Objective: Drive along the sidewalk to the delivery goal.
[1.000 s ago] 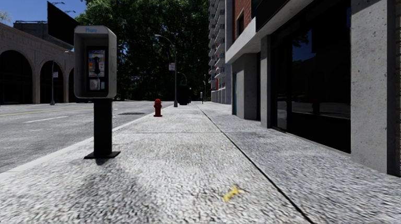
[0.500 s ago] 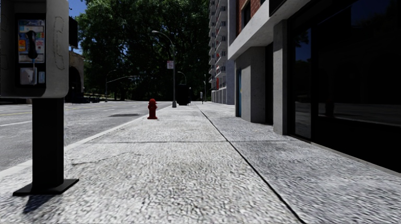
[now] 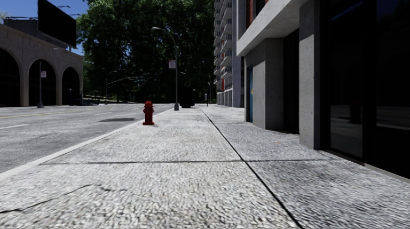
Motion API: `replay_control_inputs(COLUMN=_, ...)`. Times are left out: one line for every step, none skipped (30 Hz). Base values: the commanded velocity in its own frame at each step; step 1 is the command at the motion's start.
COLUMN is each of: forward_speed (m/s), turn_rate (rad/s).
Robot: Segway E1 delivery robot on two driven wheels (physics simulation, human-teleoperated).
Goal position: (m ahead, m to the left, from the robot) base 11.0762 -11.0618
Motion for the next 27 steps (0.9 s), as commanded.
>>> replay_control_inputs(forward_speed=2.00, turn_rate=0.00)
replay_control_inputs(forward_speed=2.00, turn_rate=0.00)
replay_control_inputs(forward_speed=2.00, turn_rate=0.00)
replay_control_inputs(forward_speed=2.00, turn_rate=0.00)
replay_control_inputs(forward_speed=2.00, turn_rate=0.00)
replay_control_inputs(forward_speed=2.00, turn_rate=0.00)
replay_control_inputs(forward_speed=2.00, turn_rate=0.00)
replay_control_inputs(forward_speed=2.00, turn_rate=0.00)
replay_control_inputs(forward_speed=2.00, turn_rate=0.00)
replay_control_inputs(forward_speed=2.00, turn_rate=0.00)
replay_control_inputs(forward_speed=2.00, turn_rate=0.00)
replay_control_inputs(forward_speed=2.00, turn_rate=0.00)
replay_control_inputs(forward_speed=2.00, turn_rate=0.00)
replay_control_inputs(forward_speed=2.00, turn_rate=0.00)
replay_control_inputs(forward_speed=2.00, turn_rate=0.00)
replay_control_inputs(forward_speed=2.00, turn_rate=0.00)
replay_control_inputs(forward_speed=2.00, turn_rate=0.00)
replay_control_inputs(forward_speed=2.00, turn_rate=0.00)
replay_control_inputs(forward_speed=2.00, turn_rate=0.00)
replay_control_inputs(forward_speed=2.00, turn_rate=0.00)
replay_control_inputs(forward_speed=2.00, turn_rate=0.00)
replay_control_inputs(forward_speed=2.00, turn_rate=0.00)
replay_control_inputs(forward_speed=2.00, turn_rate=0.00)
replay_control_inputs(forward_speed=2.00, turn_rate=0.00)
replay_control_inputs(forward_speed=2.00, turn_rate=0.00)
replay_control_inputs(forward_speed=2.00, turn_rate=0.00)
replay_control_inputs(forward_speed=2.00, turn_rate=0.00)
